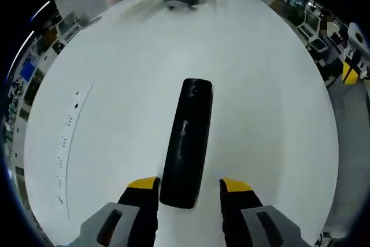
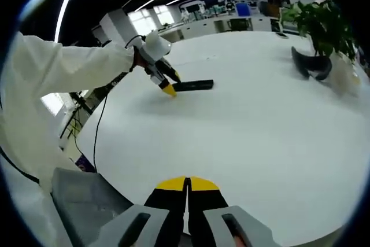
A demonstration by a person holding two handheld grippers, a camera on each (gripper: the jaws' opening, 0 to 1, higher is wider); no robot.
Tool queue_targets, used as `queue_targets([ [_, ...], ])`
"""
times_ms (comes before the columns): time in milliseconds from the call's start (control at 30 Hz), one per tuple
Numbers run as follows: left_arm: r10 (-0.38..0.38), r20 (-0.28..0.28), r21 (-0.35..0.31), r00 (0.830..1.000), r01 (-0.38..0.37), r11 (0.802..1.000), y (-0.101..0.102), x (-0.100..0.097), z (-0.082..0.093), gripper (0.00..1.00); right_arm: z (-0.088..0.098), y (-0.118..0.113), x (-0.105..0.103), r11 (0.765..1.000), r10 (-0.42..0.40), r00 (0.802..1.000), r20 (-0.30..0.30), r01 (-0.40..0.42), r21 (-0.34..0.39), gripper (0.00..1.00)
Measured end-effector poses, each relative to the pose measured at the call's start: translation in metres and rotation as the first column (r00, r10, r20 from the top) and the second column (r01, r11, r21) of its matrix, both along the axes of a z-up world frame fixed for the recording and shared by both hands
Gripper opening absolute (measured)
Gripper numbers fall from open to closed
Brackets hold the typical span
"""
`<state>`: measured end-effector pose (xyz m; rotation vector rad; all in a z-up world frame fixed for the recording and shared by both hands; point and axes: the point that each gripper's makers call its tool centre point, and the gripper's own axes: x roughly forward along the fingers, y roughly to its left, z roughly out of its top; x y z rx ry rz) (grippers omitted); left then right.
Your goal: Press the specified remote control buttons in sequence, fully releasing each button before pressing the next.
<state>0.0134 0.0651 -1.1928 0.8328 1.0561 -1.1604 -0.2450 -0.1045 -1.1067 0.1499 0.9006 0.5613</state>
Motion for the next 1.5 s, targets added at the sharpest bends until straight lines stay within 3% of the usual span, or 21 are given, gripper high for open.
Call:
queue_targets([
  [367,-0.002,0.021,0.005,1.000,0.002,1.000,0.002,-0.011,0.000,0.24,0.006,0.002,-0.003,1.000,-0.018,1.000,0.007,0.017,0.023,0.00],
  [567,0.006,0.033,-0.003,0.999,-0.006,1.000,0.002,-0.019,-0.001,0.24,0.009,0.005,-0.004,0.999,-0.009,1.000,0.009,0.009,0.032,0.00],
  [933,-0.061,0.039,0.012,0.997,0.061,0.998,0.000,-0.039,-0.002,0.24,0.015,0.010,-0.014,1.000,0.012,1.000,0.027,-0.013,0.015,0.00],
  [1500,-0.057,0.036,-0.007,0.998,0.057,0.998,-0.006,-0.078,-0.004,0.24,0.024,0.020,-0.027,0.999,0.046,0.997,0.061,-0.046,-0.001,0.00],
])
